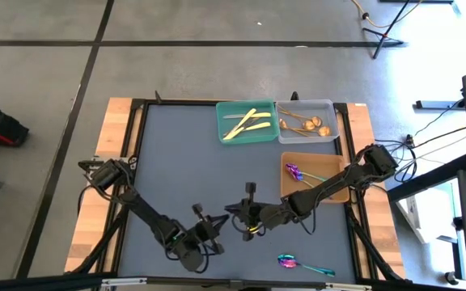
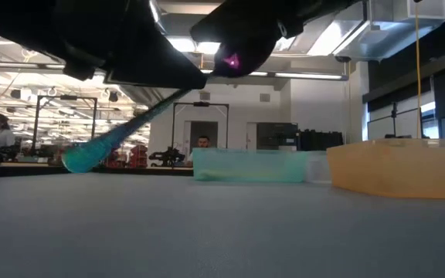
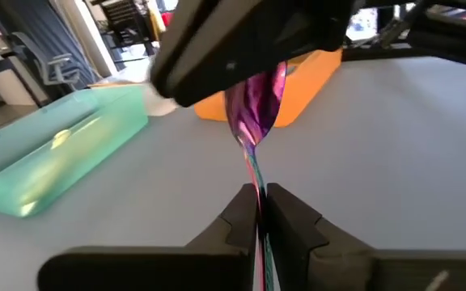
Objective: Sort silverware by color (type)
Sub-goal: Put the iridescent spoon into the orange bin
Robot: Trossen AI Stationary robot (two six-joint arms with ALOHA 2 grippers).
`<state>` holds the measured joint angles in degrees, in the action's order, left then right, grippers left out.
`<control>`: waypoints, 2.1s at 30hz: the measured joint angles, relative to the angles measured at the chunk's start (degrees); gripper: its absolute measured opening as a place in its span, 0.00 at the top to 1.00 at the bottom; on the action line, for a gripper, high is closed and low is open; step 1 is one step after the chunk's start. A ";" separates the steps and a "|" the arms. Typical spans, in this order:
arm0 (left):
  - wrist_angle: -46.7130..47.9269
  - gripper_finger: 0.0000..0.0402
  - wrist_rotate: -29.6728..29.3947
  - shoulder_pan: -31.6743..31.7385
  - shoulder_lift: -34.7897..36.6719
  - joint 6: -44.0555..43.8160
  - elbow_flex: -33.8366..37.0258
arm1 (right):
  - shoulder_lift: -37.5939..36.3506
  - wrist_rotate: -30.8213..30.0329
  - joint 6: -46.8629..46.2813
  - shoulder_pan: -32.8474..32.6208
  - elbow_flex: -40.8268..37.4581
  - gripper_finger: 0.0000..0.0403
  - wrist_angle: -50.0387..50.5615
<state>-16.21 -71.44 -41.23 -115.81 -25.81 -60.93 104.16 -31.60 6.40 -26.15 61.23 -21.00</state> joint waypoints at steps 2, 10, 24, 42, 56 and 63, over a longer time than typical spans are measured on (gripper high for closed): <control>-0.36 0.93 1.07 0.03 0.00 0.49 0.00 | 0.00 -0.10 0.42 0.02 0.00 0.97 0.26; -0.32 0.73 8.06 -0.64 1.22 0.06 -0.02 | -0.53 -1.54 1.35 -0.61 0.00 1.00 2.44; 6.82 0.67 8.97 -9.40 8.79 1.76 -0.07 | -10.25 -11.32 -4.93 -3.85 0.02 1.00 18.78; 7.90 0.67 17.68 -6.28 7.13 -8.02 0.00 | 2.17 15.62 -15.19 -4.88 -0.94 0.57 22.28; 6.71 0.67 18.08 -6.31 5.57 -10.20 0.00 | 9.03 22.92 -17.32 1.94 -0.74 0.64 19.18; 6.16 0.67 18.18 -6.51 5.57 -11.19 0.00 | 9.05 26.15 -16.31 2.57 -0.70 0.90 19.77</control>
<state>-10.04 -53.25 -47.75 -110.24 -36.99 -60.93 113.21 -5.45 -9.91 -23.58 60.53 -1.22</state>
